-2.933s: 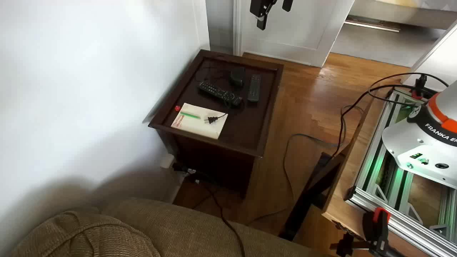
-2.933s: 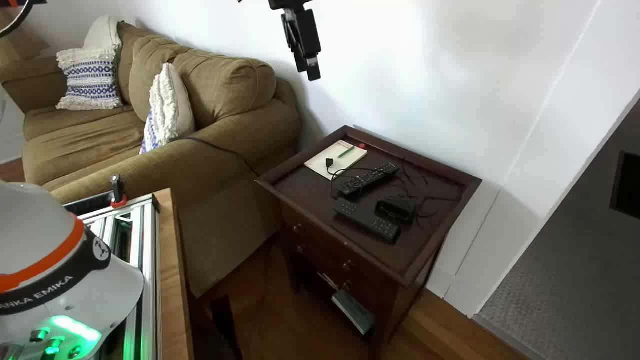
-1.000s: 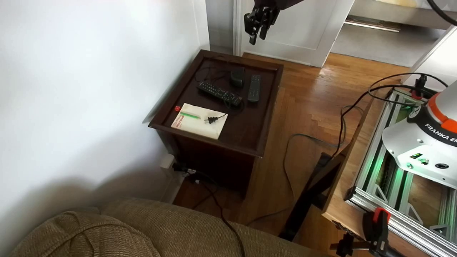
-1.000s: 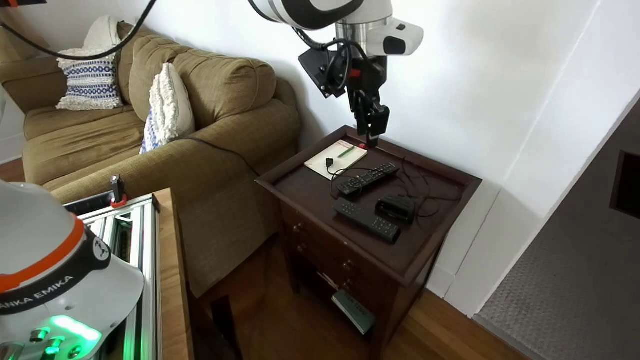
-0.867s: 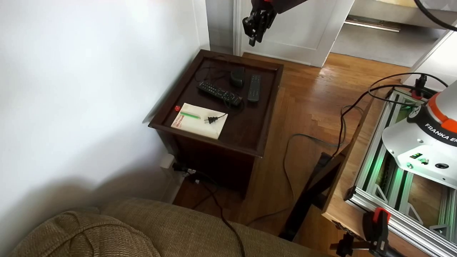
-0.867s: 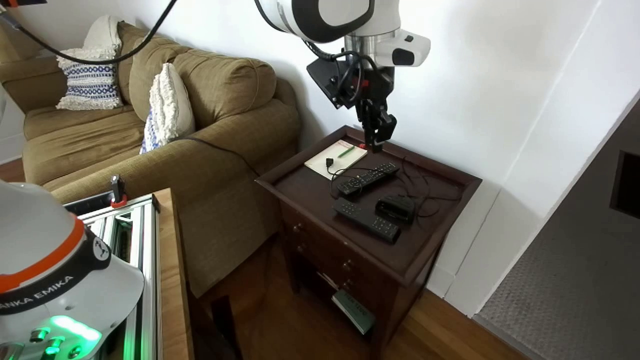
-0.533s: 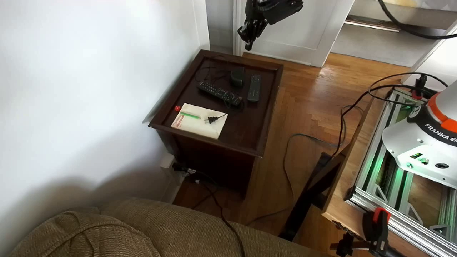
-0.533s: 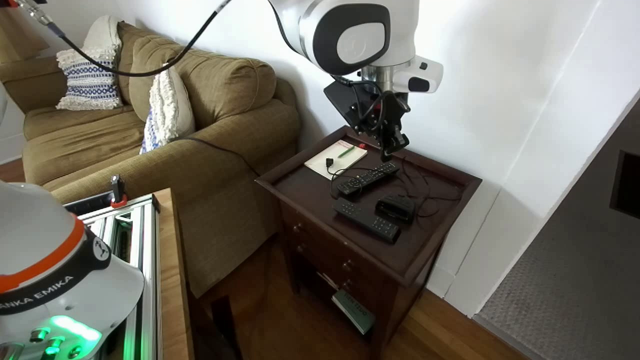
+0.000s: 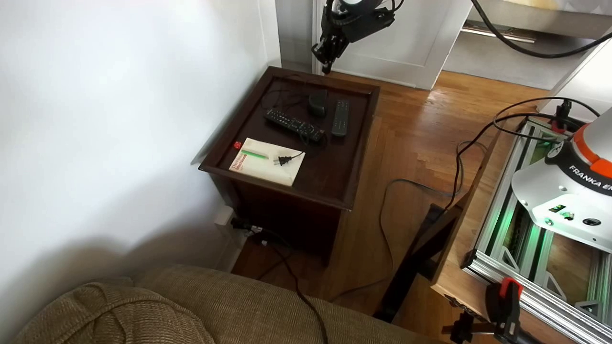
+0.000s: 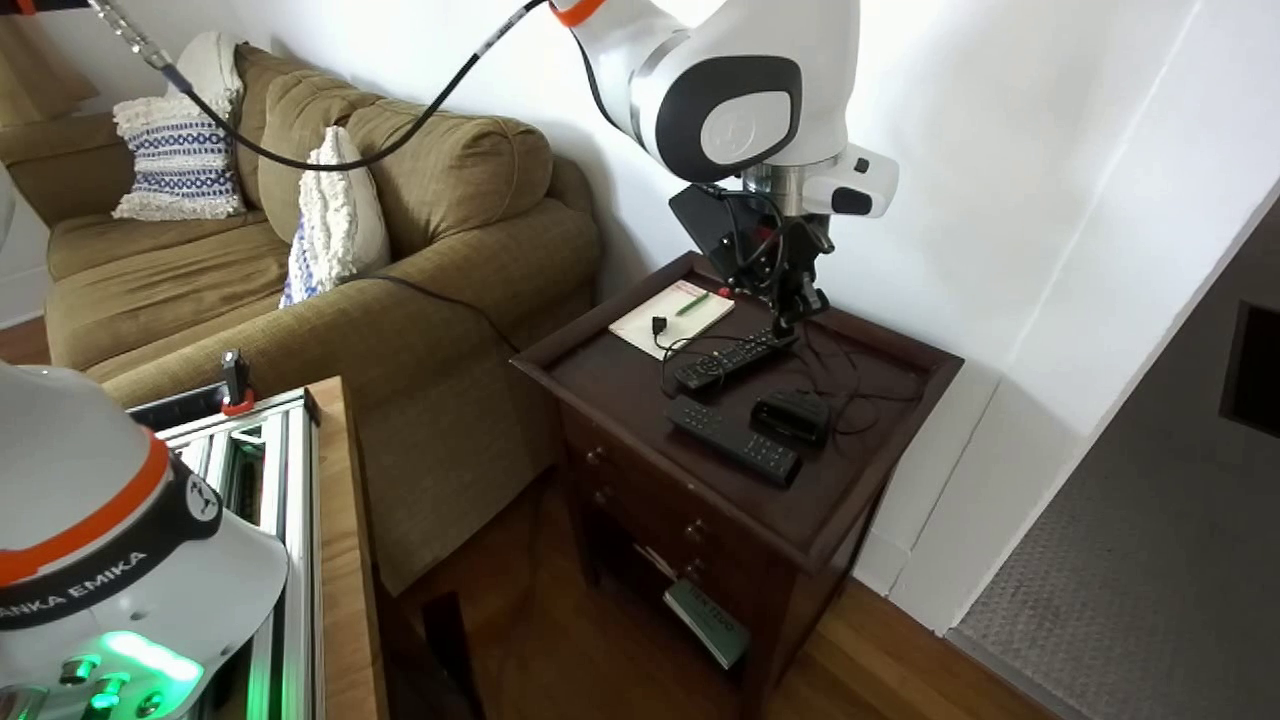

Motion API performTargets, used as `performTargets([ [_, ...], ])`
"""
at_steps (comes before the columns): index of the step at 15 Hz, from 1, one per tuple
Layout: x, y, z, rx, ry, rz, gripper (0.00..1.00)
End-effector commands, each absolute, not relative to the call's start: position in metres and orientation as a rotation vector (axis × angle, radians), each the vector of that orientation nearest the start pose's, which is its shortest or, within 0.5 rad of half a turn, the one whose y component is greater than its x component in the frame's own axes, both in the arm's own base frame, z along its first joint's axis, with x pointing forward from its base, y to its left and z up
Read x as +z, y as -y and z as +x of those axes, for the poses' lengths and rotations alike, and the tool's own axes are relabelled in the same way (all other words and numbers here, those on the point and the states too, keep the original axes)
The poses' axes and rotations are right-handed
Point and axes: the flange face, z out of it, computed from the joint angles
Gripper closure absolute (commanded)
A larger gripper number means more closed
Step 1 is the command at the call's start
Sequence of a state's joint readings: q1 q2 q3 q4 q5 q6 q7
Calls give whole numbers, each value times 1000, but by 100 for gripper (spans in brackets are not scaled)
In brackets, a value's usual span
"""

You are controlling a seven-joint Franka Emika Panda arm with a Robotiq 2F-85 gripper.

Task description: Press a button on the remote control

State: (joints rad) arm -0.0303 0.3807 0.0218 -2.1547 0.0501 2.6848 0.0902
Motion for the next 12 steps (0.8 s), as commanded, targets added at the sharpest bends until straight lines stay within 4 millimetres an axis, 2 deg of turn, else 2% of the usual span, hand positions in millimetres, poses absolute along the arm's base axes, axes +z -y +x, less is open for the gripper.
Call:
performTargets([
  [1,235,7,584,-229,-223,-3086,99],
  [4,224,17,602,-224,-349,-3127,100],
  [7,211,18,613,-191,-442,-3139,100],
  [12,188,-2,626,-90,-496,-3158,100],
])
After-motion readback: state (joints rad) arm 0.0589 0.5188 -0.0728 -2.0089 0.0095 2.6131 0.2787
